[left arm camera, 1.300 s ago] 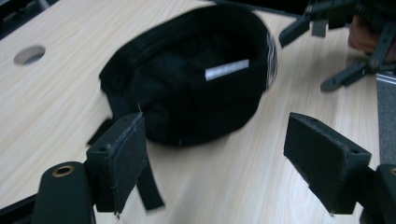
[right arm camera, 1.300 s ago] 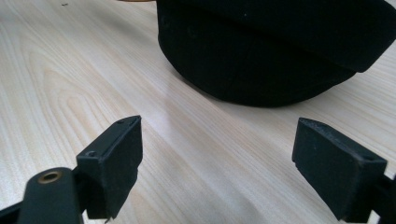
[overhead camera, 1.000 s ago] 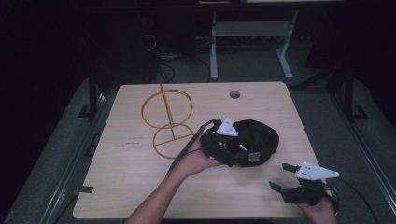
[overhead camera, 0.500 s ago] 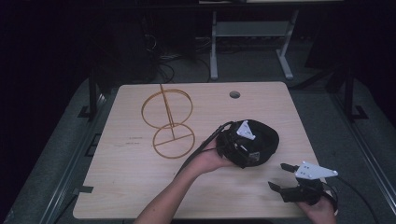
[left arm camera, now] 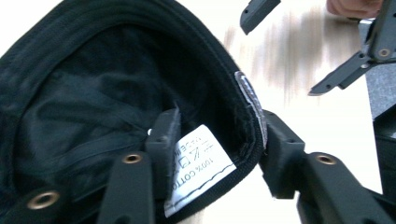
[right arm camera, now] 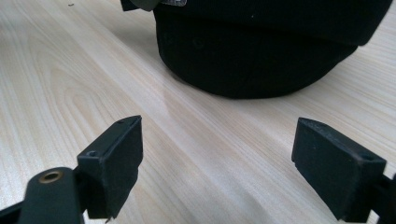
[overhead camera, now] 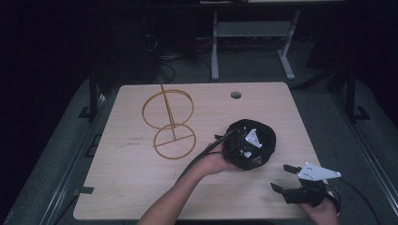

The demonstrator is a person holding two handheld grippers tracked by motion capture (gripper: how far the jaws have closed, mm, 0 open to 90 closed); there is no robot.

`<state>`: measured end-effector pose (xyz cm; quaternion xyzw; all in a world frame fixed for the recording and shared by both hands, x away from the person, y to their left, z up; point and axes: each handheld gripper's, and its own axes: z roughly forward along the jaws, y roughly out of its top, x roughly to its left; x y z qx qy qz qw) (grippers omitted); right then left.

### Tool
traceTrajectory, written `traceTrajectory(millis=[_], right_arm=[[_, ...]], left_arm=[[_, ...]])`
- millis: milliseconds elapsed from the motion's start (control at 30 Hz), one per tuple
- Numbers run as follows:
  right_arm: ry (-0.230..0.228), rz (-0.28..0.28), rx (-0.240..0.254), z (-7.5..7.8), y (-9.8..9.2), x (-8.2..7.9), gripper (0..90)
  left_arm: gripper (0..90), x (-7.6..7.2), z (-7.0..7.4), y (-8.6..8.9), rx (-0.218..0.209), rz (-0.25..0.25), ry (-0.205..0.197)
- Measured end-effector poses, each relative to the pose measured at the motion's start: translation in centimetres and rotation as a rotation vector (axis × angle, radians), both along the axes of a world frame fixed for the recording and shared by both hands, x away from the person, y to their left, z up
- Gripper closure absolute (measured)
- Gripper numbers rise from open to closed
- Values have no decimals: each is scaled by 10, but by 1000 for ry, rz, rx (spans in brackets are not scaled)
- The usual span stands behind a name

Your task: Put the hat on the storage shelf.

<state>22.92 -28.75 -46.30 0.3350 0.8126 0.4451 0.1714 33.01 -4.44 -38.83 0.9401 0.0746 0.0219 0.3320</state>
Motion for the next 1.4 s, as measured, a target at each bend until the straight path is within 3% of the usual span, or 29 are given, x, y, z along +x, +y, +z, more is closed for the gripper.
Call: traceTrajectory(millis=[167, 300, 567, 733, 1233, 1400], right_arm=[[0, 1, -1, -1, 1, -1, 166], [3, -12, 17, -1, -2, -1, 166], [-8, -34, 49, 0, -5, -2, 165], [-26, -41, 68, 3, -3, -3, 156], [-78, -44, 129, 12, 6, -1, 147], [-99, -47, 175, 17, 8, -1, 147]], left_arm=[[690, 0, 0, -1, -7, -20, 38], [755, 0, 0, -2, -9, -30, 45], [790, 3, 5, -2, -16, -27, 56], [799, 8, 13, 3, -64, -2, 71], [811, 24, 56, 21, -233, 58, 107], [812, 25, 70, 26, -285, 54, 136]])
